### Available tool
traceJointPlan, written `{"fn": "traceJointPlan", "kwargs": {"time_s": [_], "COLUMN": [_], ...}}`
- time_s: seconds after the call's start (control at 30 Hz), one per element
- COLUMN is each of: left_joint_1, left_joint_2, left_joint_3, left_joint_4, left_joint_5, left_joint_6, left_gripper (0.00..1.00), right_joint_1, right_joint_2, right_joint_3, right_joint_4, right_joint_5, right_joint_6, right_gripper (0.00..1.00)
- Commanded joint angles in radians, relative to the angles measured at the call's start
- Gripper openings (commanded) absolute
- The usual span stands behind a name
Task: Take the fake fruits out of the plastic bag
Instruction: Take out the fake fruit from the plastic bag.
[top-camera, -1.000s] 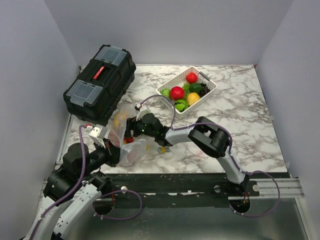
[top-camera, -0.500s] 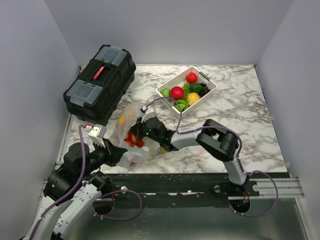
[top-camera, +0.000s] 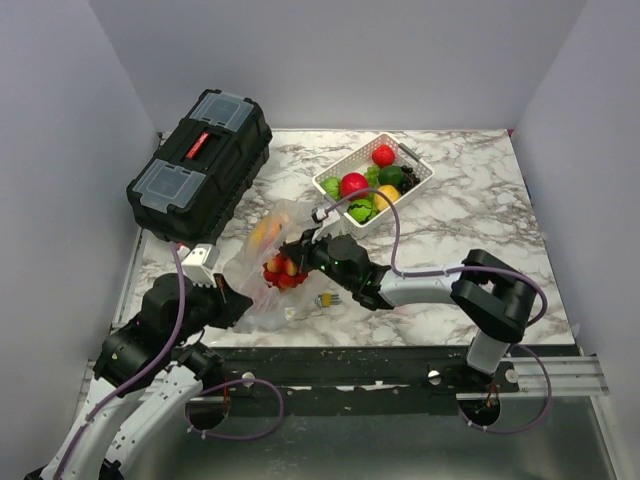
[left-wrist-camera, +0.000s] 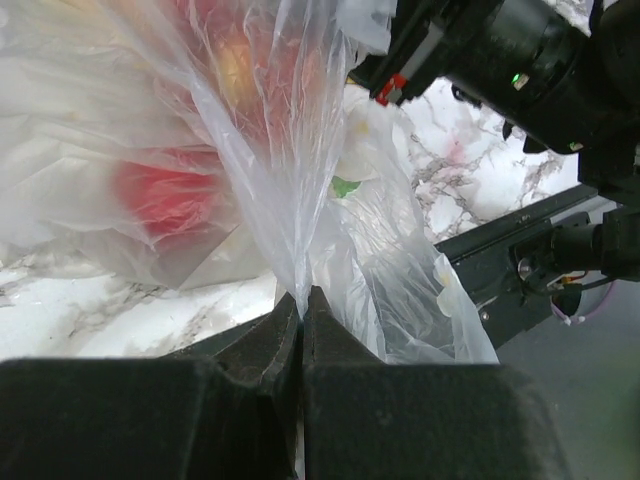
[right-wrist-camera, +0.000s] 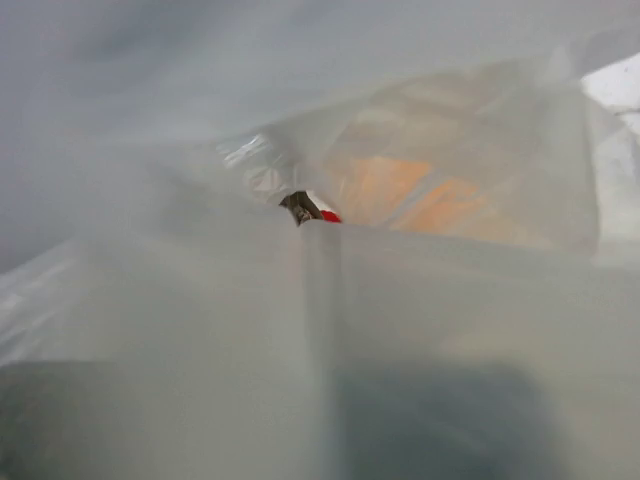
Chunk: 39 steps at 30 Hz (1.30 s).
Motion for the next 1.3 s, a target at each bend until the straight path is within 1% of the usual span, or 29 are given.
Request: {"fn": "traceJointPlan", "kwargs": {"time_s": [0.0, 0.13, 0.3, 0.4, 0.47, 0.57, 0.73, 0.83, 0.97, 1.13, 1.27], "left_joint_1": [-0.002, -0.003, -0.002, -0.003, -0.003, -0.003, -0.003, -0.003, -0.003, -0.003, -0.003], "left_joint_2": [0.007, 0.000, 0.025, 0.044, 0.051, 0.068, 0.088, 0.080, 0.083, 0.089, 0.076], "left_joint_3": [0.034, 0.032, 0.031, 0.030, 0.025, 0.026, 0.038, 0.022, 0.016, 0.018, 0.016], "left_joint_4": [0.006, 0.018, 0.017, 0.008, 0.007, 0.004, -0.018, 0.002, 0.019, 0.018, 0.016], "left_joint_5": [-0.058, -0.083, -0.084, -0.071, -0.062, -0.041, -0.029, -0.007, -0.002, -0.005, -0.009], "left_joint_6": [0.003, 0.000, 0.003, 0.002, 0.002, 0.010, 0.023, 0.026, 0.040, 0.044, 0.042], "left_gripper": [0.00, 0.00, 0.00, 0.00, 0.00, 0.00, 0.00, 0.00, 0.00, 0.00, 0.00], "right_joint_1": [0.002, 0.007, 0.010, 0.010, 0.008, 0.009, 0.009, 0.008, 0.009, 0.009, 0.008], "right_joint_2": [-0.001, -0.014, -0.102, -0.171, -0.203, -0.236, -0.305, -0.351, -0.410, -0.447, -0.479], "right_joint_3": [-0.050, -0.080, -0.097, -0.103, -0.086, -0.036, 0.006, 0.015, 0.047, 0.125, 0.159], "right_joint_4": [-0.045, -0.066, -0.059, -0.027, -0.019, -0.051, -0.064, -0.068, -0.104, -0.197, -0.246], "right_joint_5": [-0.127, -0.222, -0.224, -0.209, -0.203, -0.192, -0.238, -0.255, -0.173, -0.079, 0.082], "right_joint_6": [-0.045, -0.073, -0.098, -0.097, -0.097, -0.097, -0.092, -0.094, -0.116, -0.198, -0.274], "right_gripper": [0.01, 0.01, 0.01, 0.01, 0.01, 0.01, 0.01, 0.01, 0.01, 0.01, 0.01]}}
